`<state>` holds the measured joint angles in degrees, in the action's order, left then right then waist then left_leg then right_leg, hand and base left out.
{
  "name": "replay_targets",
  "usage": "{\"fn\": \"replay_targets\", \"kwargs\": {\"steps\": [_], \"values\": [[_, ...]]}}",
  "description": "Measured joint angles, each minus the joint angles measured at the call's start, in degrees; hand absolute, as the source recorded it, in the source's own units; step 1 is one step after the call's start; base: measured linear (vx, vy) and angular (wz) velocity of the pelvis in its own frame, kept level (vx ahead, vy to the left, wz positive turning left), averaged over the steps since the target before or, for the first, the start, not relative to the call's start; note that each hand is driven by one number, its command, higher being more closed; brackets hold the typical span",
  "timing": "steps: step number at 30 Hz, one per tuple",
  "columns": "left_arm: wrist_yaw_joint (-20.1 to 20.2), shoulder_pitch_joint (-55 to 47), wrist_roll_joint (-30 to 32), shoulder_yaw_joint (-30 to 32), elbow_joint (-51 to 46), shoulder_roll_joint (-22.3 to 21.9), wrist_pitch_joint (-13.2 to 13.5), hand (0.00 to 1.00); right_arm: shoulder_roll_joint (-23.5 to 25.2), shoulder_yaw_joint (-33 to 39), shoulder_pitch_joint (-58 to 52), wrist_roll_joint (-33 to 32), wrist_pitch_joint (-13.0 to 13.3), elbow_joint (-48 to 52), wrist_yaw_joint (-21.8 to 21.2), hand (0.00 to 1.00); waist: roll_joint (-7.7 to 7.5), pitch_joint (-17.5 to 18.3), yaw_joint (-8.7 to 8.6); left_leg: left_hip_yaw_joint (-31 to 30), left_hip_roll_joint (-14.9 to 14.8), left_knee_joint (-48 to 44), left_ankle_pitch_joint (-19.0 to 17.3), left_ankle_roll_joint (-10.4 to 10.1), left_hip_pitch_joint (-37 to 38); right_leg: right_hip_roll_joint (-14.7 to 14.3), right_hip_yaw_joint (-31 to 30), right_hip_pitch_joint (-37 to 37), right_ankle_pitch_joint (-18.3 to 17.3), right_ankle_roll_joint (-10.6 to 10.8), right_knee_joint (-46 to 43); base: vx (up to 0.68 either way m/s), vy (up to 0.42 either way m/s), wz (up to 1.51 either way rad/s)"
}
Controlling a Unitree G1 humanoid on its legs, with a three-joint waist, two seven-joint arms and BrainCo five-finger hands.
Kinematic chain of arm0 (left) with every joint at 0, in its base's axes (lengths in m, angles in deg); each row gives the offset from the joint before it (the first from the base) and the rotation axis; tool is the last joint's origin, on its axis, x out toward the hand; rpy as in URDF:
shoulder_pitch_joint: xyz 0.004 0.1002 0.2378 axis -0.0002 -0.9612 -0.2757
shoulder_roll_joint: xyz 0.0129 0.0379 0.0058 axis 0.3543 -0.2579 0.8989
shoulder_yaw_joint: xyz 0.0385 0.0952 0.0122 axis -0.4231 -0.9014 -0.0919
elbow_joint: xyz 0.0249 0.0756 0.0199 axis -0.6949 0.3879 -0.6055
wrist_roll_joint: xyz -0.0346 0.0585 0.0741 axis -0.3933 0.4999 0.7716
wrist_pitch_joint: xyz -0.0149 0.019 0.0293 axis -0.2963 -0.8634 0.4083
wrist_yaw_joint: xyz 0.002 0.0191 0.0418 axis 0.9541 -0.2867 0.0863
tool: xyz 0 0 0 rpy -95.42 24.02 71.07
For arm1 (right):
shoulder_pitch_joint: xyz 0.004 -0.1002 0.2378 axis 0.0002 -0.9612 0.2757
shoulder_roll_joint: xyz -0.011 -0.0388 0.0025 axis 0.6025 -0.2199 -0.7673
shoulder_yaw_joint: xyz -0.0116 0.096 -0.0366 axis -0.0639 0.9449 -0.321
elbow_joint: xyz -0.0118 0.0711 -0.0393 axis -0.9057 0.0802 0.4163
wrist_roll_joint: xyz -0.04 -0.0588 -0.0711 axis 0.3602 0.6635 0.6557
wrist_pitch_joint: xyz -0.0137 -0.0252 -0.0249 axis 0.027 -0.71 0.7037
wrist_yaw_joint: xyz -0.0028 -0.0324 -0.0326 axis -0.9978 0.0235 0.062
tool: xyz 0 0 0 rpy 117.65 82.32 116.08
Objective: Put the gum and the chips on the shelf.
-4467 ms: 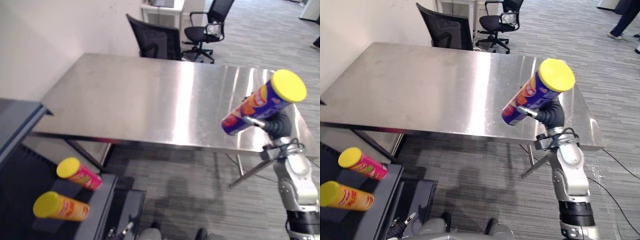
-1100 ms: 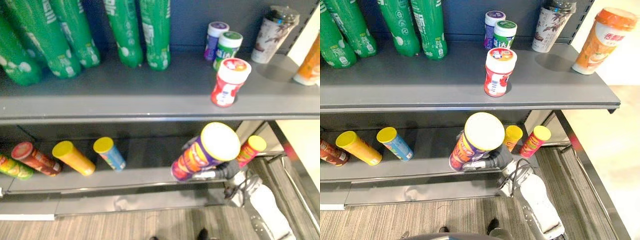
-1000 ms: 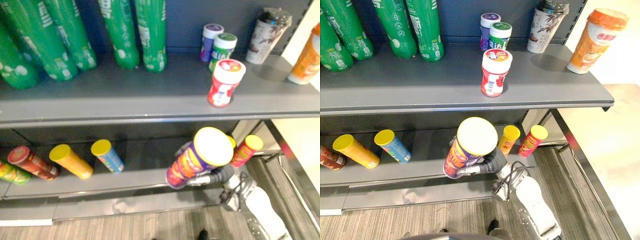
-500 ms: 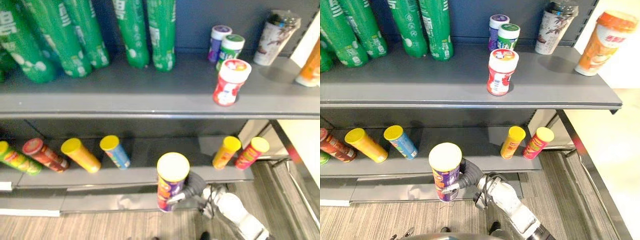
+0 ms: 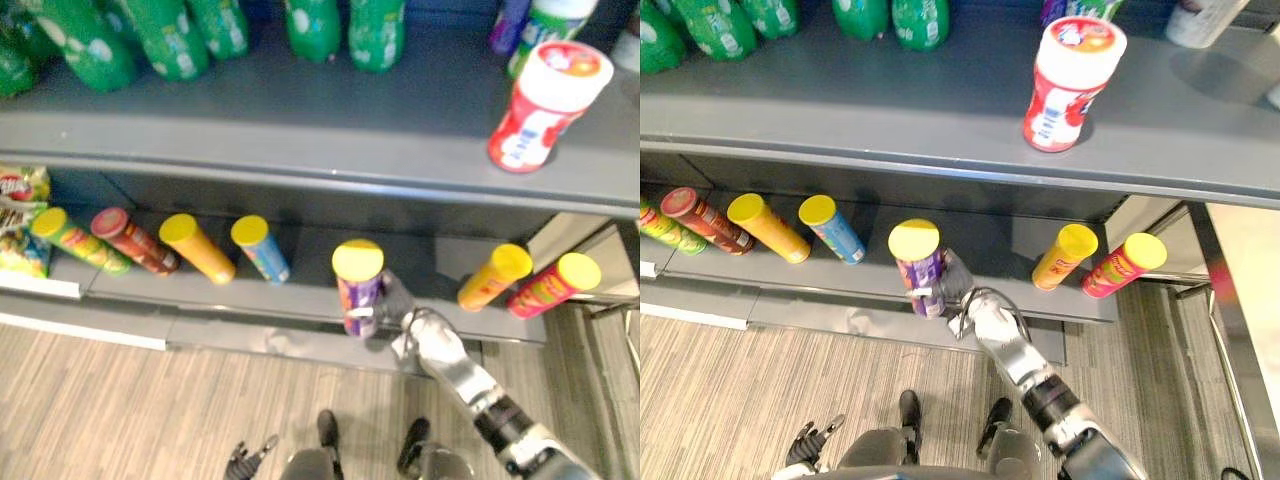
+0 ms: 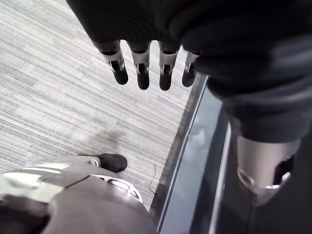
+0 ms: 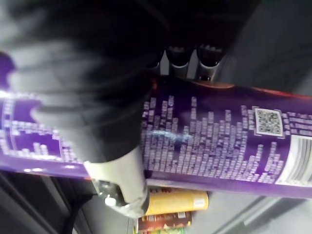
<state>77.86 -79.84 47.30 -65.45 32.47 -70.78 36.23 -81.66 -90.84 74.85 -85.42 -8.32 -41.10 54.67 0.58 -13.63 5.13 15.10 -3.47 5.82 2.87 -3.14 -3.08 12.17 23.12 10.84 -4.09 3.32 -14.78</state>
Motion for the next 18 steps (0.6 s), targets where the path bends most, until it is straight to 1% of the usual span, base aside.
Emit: {"fn": "replay_targets", "kwargs": {"steps": [2, 3, 4, 5, 6, 7, 11, 13, 15, 17, 18], "values": [[0.00, 0.97, -1.80, -0.62, -0.60, 0.12, -0.08, 0.00, 1.52, 1.97, 5.02, 2.42, 1.14, -3.28, 3.91, 1.00, 0.47, -2.16, 0.18, -0.04, 0.44, -0.02, 0.15, -0.07, -0.44, 1.13, -0.03, 1.19, -0.76, 0.02, -2.20, -0.04, 0.016, 0.13], [0.01, 1.20, -1.80, -0.72, -0.83, 0.11, -0.08, 0.00, 1.88, 2.30, 6.05, 2.69, 1.14, -3.73, 4.81, 1.00, 0.56, -2.34, 0.23, -0.03, 0.56, -0.03, 0.23, 0.04, -1.02, 1.38, -0.03, 1.90, -0.96, 0.07, -2.71, -0.03, 0.009, 0.17], [0.01, 2.09, -1.81, -1.39, -1.00, 0.14, -0.07, 0.00, 2.07, 3.14, 8.23, 2.95, 1.34, -4.36, 6.60, 1.00, 1.00, -3.18, 0.32, -0.10, 0.75, -0.15, 0.87, 0.33, -1.94, 1.86, 0.02, 3.03, -1.17, 0.08, -3.73, -0.01, 0.001, 0.15], [0.01, 2.41, -1.87, -1.72, -1.35, 0.15, -0.06, 0.00, 2.07, 3.47, 9.50, 3.35, 1.47, -4.89, 7.19, 1.00, 1.30, -4.13, 0.40, -0.11, 0.84, -0.35, 1.15, 0.26, -1.96, 2.06, 0.00, 3.19, -1.26, -0.04, -4.13, 0.00, 0.001, 0.14], [0.02, 2.78, -2.06, -1.90, -2.02, 0.16, 0.00, 0.00, 2.06, 3.91, 11.52, 4.41, 1.46, -5.91, 8.84, 1.00, 1.67, -5.52, 0.56, -0.21, 1.04, -0.37, 1.43, 0.42, -2.31, 2.47, -0.06, 3.84, -1.51, -0.11, -5.05, -0.01, -0.003, 0.11], [0.02, 3.08, -3.33, -2.50, -2.15, 0.16, -0.03, 0.00, 2.01, 4.44, 12.79, 5.41, 1.47, -6.71, 10.15, 1.00, 2.03, -6.25, 0.74, -0.51, 1.20, -0.37, 1.80, 0.56, -3.05, 2.75, -0.01, 4.64, -1.70, -0.09, -5.60, -0.02, -0.007, 0.11], [0.09, 3.98, -4.11, -3.98, -3.45, 0.21, 0.04, 0.00, 1.93, 6.00, 16.24, 7.71, 1.16, -10.34, 13.76, 1.00, 3.19, -9.14, 1.53, -1.40, 1.59, -0.72, 2.35, 0.78, -4.64, 3.51, 0.21, 6.24, -2.29, -0.14, -7.21, 0.01, -0.025, 0.14], [0.08, 4.26, -4.13, -4.49, -3.52, 0.46, 0.04, 0.00, 1.93, 6.11, 17.67, 7.73, 1.07, -11.36, 15.01, 1.00, 3.37, -9.62, 1.60, -1.72, 1.64, -2.89, 1.91, 1.03, -6.33, 3.95, 0.30, 7.34, -2.44, -0.18, -7.82, 0.03, -0.027, 0.14], [0.07, 4.51, -4.15, -5.18, -3.68, 0.59, 0.10, 0.00, 1.87, 6.28, 19.61, 7.76, 0.89, -12.70, 15.71, 1.00, 3.95, -10.43, 1.72, -1.86, 1.65, -4.63, 1.73, 1.21, -7.81, 4.28, 0.26, 8.10, -2.44, -0.18, -8.32, 0.02, -0.024, 0.09], [0.02, 5.40, -4.15, -6.35, -3.54, 0.61, 0.08, 0.00, 1.91, 6.92, 20.88, 7.76, 0.88, -13.70, 17.16, 1.00, 4.85, -11.29, 2.22, -2.03, 1.65, -5.26, 1.56, 1.22, -8.43, 4.34, 0.27, 8.28, -2.47, -0.23, -8.38, -0.01, -0.023, 0.05], [0.05, 5.58, -4.15, -6.49, -3.52, 0.63, 0.08, 0.00, 1.93, 7.06, 21.20, 7.77, 0.88, -14.12, 17.46, 1.00, 4.99, -11.36, 2.39, -2.03, 1.63, -5.54, 1.42, 1.17, -8.83, 4.36, 0.22, 8.54, -2.48, -0.24, -8.47, 0.00, 0.000, 0.00]]}}
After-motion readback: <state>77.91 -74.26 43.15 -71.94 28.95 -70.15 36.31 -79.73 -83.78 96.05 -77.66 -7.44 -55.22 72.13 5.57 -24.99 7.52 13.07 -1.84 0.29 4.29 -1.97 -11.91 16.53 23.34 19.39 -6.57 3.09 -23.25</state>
